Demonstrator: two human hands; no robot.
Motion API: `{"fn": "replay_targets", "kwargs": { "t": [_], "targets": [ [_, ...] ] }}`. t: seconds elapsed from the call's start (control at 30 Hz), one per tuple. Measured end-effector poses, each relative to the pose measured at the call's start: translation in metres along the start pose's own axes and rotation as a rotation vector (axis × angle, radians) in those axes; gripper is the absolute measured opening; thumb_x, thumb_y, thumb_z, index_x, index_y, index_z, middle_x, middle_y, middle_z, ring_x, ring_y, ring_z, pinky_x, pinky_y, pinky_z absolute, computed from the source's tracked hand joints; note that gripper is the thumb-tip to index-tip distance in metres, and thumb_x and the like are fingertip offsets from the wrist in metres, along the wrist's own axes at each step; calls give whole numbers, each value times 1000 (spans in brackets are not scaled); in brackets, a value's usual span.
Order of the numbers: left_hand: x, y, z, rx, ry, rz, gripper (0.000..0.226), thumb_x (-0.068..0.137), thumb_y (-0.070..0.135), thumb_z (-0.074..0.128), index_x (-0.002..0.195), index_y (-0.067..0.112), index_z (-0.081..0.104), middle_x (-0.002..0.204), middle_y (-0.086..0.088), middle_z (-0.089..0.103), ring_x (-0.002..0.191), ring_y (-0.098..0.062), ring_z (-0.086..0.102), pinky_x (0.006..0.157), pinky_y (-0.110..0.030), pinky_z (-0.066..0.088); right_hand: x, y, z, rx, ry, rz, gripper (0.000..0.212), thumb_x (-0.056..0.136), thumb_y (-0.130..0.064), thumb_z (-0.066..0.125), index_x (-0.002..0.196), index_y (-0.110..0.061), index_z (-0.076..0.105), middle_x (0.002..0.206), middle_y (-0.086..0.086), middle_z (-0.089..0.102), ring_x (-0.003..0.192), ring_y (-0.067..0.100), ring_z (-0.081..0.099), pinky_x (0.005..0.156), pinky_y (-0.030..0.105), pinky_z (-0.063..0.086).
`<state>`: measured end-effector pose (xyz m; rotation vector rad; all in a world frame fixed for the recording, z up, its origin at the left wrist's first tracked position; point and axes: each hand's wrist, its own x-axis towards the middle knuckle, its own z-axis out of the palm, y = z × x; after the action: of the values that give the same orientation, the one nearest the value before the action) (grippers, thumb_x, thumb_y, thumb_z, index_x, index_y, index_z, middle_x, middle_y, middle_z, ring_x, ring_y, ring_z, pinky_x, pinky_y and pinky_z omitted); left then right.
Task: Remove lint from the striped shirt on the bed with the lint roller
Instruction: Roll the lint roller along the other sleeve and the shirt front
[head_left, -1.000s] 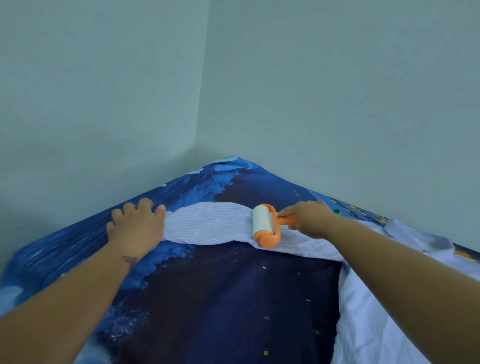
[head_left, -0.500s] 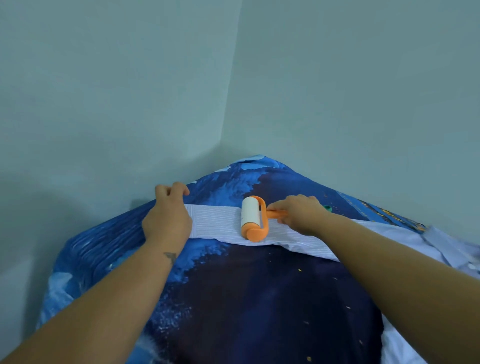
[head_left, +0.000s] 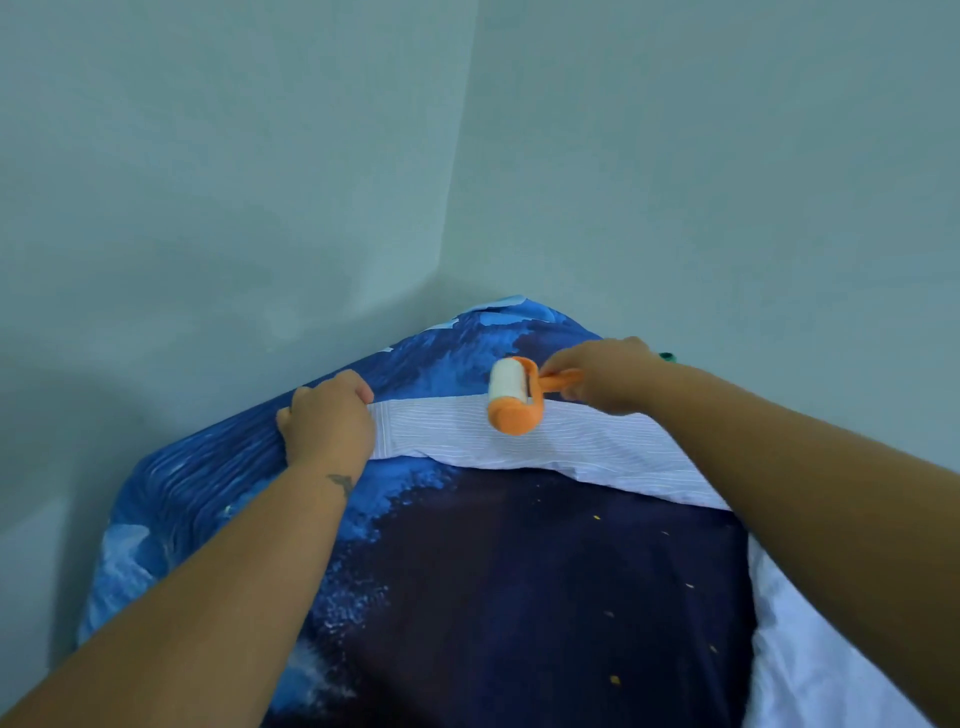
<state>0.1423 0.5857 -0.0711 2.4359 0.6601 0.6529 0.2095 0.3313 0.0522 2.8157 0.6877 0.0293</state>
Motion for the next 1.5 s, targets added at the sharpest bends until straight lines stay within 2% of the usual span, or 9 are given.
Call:
{"fn": "replay_targets", "kwargs": {
  "t": [0.17,0.4,0.57,0.8,1.0,1.07,1.2,1.33,1.5],
  "targets": [
    [1,1,-2,-126,17,-27,28,87,-1,42,100,19,58,97,-4,65,93,-29,56,90,-41,40,-16,19,13,-74,-102,25,35,94,-30,49,122,-52,51,101,-17,56,102,14,52,100,41,27],
    [0,4,-13,-486,60,-141,31,94,25,26,95,11,54,92,-9,66,85,-35,60,85,-50,49,3,-50,13,-28,31,-115,38,95,-29,47,124,-53,50,112,-11,62,111,20,48,105,43,20],
    [7,0,-13,-736,84,-172,28,90,31,26,93,20,52,98,-1,66,89,-25,61,69,-35,45,12,-97,2,-24,79,-199,43,93,-18,44,118,-51,56,91,-11,56,97,21,52,97,42,25],
    [10,-2,-14,-807,117,-195,38,79,40,23,94,22,53,95,1,61,92,-25,61,79,-40,47,19,-132,-1,-30,142,-243,41,92,-13,44,116,-44,56,99,-5,60,96,23,49,89,42,31],
    [15,-4,-17,-1013,274,-257,37,92,21,29,104,11,62,113,-6,63,111,-22,56,89,-28,39,10,-102,-12,202,122,-203,29,94,-23,49,119,-35,54,95,-6,58,86,19,53,64,31,38],
    [14,-4,-16,-987,230,-216,36,92,21,29,102,12,63,111,-5,62,112,-23,56,88,-27,37,4,-72,-23,239,78,-158,29,93,-22,51,121,-30,55,95,-4,60,78,17,52,56,28,36],
    [5,1,-17,-747,101,-35,35,89,27,28,94,22,62,113,-6,60,106,-21,52,88,-29,35,-30,9,-26,242,37,31,29,90,-27,58,119,-31,56,97,-6,55,88,18,50,73,31,38],
    [-13,14,-24,-563,15,221,36,88,32,33,93,21,67,107,0,62,100,-20,53,89,-34,39,-63,63,-10,439,64,139,21,87,-23,61,107,-31,61,78,-9,55,71,14,53,57,24,37],
    [-27,33,-33,82,249,402,14,86,23,55,82,28,68,69,7,63,76,-27,59,79,-42,37,-87,93,5,354,-16,153,31,87,-25,64,116,-34,59,95,-8,58,86,16,54,71,29,41]
  ]
}}
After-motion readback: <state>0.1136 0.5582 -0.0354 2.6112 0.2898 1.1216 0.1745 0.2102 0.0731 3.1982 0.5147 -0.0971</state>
